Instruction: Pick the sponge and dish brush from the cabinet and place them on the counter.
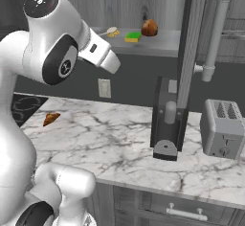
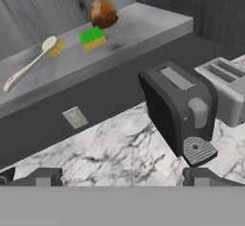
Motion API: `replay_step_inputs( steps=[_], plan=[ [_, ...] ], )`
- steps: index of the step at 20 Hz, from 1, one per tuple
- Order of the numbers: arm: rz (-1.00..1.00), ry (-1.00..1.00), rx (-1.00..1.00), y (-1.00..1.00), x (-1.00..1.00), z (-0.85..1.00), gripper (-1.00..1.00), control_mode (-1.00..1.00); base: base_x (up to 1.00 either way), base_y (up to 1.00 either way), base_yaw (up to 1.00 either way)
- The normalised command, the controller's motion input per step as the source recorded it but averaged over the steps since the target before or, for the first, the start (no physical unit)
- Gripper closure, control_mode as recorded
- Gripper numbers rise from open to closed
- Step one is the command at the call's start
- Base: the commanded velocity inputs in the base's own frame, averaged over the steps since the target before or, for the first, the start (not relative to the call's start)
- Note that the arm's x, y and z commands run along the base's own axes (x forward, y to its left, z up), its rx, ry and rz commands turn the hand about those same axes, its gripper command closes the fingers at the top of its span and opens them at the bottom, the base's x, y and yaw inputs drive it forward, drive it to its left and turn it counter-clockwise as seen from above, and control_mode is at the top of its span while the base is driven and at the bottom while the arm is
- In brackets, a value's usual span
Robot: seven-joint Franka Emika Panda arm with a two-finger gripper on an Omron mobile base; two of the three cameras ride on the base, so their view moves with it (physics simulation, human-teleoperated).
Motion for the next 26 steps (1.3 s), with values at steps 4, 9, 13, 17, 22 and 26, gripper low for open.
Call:
replay_step_inputs(
  steps=[4,9,13,17,22,26],
  plan=[
    [0.18,-0.08,-0.02,-0.02,0.38,0.03,-1.00,-1.00,0.00,0.00,0.00],
    [0.18,-0.06,-0.09,-0.02,0.39,0.01,-1.00,-1.00,0.00,0.00,0.00],
    [0.18,-0.03,-0.11,-0.01,0.48,0.01,-1.00,-1.00,0.00,0.00,0.00],
    [0.15,0.00,-0.08,-0.01,0.52,0.06,-1.00,-1.00,0.00,0.00,0.00],
    [0.09,0.00,-0.04,-0.05,0.55,0.08,-1.00,-1.00,0.00,0.00,0.00],
    [0.08,0.00,-0.03,-0.06,0.61,0.02,-1.00,-1.00,0.00,0.00,0.00]
  ],
)
